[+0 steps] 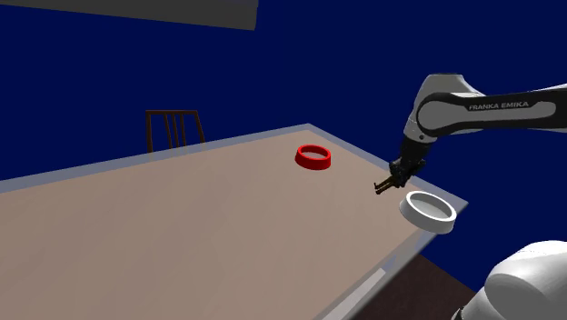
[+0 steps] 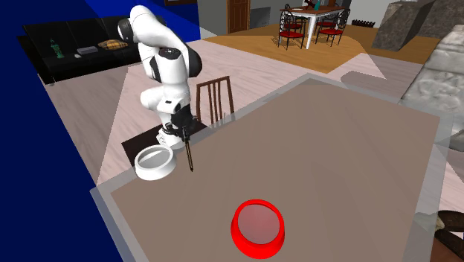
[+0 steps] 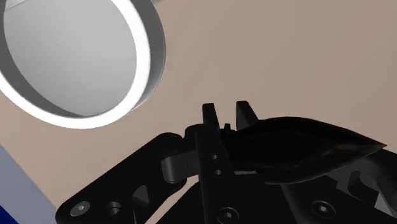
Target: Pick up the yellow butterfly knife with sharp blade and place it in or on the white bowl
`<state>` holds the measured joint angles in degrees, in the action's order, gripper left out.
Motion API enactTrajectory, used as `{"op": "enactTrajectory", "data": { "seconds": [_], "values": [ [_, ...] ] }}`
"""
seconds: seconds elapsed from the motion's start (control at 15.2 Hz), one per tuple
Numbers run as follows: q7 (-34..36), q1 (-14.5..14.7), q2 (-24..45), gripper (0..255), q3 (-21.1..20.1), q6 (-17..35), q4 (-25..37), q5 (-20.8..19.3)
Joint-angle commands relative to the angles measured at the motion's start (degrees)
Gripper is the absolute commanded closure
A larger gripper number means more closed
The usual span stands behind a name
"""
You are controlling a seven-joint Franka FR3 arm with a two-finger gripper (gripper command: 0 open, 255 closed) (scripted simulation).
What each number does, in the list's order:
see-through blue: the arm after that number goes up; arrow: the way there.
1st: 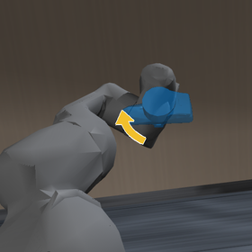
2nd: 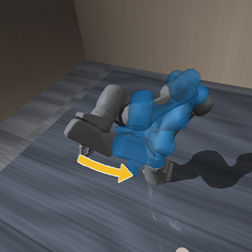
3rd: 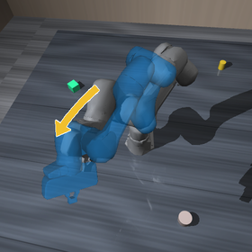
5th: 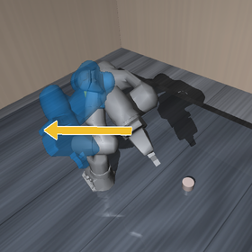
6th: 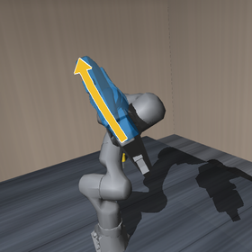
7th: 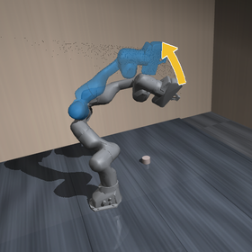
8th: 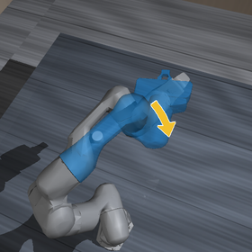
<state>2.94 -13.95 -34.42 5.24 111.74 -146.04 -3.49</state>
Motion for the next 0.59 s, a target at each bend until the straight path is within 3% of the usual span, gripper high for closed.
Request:
{"op": "enactTrajectory", "data": {
  "seconds": [0.0, 0.53],
  "values": [
    [-3.07, -1.62, -1.74, 255, 2.41, -1.05, -0.61, -1.63],
    [-15.06, -7.95, -4.25, 255, 12.37, -2.73, -0.59, -8.33]
  ]
}}
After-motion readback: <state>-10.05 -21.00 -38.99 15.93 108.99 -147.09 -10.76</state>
